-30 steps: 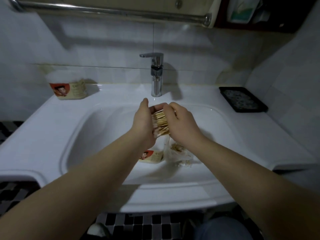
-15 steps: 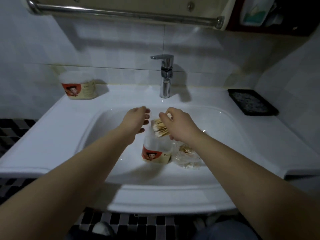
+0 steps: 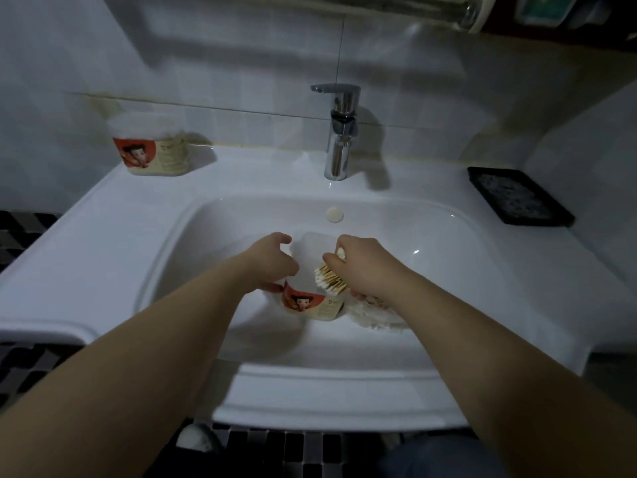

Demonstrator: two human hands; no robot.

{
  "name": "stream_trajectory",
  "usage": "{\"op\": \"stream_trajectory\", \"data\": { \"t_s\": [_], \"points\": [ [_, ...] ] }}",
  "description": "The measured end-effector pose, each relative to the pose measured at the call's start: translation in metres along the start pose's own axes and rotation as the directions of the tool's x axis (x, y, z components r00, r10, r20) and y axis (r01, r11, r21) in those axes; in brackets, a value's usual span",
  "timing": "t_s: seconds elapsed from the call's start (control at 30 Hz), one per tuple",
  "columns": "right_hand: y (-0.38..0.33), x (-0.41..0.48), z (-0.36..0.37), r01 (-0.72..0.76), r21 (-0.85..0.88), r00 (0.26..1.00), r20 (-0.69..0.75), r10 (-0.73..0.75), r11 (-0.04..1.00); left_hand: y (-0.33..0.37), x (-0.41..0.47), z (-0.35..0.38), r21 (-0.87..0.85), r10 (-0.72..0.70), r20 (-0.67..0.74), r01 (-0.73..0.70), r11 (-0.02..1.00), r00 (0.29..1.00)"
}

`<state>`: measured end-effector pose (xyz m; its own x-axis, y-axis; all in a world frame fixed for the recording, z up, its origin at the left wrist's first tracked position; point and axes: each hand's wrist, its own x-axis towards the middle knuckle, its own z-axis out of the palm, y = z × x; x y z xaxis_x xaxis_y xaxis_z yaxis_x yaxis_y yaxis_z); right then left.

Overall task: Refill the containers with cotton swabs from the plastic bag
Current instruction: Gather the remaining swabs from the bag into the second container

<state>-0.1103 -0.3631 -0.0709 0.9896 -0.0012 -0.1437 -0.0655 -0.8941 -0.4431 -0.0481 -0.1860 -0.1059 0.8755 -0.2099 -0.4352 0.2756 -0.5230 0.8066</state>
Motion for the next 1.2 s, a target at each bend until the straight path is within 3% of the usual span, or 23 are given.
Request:
{"op": "stream_trajectory", "data": {
  "t_s": [0.23,0.4,0.6,0.83,1.03,1.2],
  "points": [
    [0.000,0.011,0.008,-0.019,-0.155,0.999,-0.050,0.011,0.988,0.001,0.003,-0.001,0.049,0.082,-0.029,-0.081,0.996,0.996],
    [-0.010,0.014,0.015,-0.006,-0.282,1.000,-0.006,0.004,0.959,0.000,0.005,0.000,0.063,0.106,-0.005,-0.105,0.992,0.994],
    [-0.009,0.007,0.016,0.075,-0.393,0.997,-0.002,-0.082,0.917,-0.003,0.007,0.000,0.067,0.114,0.022,-0.115,0.991,0.993],
    [0.000,0.003,-0.005,0.082,-0.285,0.984,-0.130,-0.124,0.955,-0.004,0.007,0.000,0.072,0.113,0.011,-0.114,0.991,0.993],
    [0.009,0.001,-0.001,0.186,-0.222,0.979,0.127,-0.160,0.957,-0.003,0.007,-0.001,0.108,0.124,0.010,-0.124,0.986,0.992],
    [0.010,0.002,-0.002,0.257,-0.091,0.954,0.185,-0.237,0.962,-0.004,0.007,-0.001,0.123,0.125,0.009,-0.125,0.984,0.992]
  ]
}}
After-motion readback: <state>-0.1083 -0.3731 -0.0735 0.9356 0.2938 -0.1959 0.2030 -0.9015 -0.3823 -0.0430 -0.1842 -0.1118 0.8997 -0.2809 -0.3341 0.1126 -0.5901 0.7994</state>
